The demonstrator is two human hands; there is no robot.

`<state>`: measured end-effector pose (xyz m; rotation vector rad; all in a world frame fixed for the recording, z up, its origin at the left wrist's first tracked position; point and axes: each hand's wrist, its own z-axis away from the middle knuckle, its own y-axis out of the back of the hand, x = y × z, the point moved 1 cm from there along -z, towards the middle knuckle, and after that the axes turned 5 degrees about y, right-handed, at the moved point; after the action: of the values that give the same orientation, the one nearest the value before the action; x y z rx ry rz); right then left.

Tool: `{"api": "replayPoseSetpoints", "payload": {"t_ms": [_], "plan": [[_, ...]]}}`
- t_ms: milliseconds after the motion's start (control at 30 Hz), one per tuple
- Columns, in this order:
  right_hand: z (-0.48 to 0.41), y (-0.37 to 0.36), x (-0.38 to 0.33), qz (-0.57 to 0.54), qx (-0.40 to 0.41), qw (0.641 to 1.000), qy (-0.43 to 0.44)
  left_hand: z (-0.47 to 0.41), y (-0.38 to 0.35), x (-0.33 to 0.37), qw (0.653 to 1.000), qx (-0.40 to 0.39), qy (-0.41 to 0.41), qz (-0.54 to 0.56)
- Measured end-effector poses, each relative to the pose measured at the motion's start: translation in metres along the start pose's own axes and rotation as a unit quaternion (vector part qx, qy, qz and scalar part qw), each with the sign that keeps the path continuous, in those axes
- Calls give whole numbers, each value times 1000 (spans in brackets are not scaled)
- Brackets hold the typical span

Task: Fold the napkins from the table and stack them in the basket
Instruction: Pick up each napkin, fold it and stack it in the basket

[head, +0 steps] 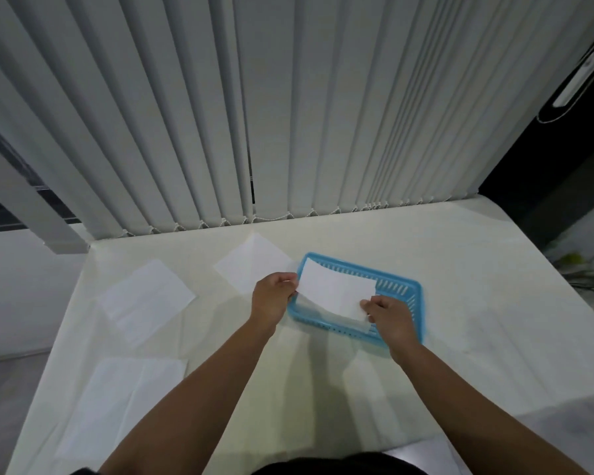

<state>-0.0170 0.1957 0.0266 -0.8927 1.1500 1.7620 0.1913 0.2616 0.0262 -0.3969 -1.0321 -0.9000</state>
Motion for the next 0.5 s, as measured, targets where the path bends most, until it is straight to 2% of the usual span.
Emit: {"api": "replayPoseSetpoints", "payload": {"t_ms": [100, 167, 267, 500], "plan": [[-11, 10, 5, 21, 9, 1000, -5, -6, -10, 0, 995, 24, -13, -101], [-16, 17, 10, 38, 16, 999, -7, -11, -14, -4, 980, 51, -37, -190], [-21, 23, 16, 53, 7, 998, -17, -18, -17, -10, 958, 86, -64, -266], [-28, 18, 19, 47, -3, 998, -29, -20, -26, -14, 865, 85, -86, -486]]}}
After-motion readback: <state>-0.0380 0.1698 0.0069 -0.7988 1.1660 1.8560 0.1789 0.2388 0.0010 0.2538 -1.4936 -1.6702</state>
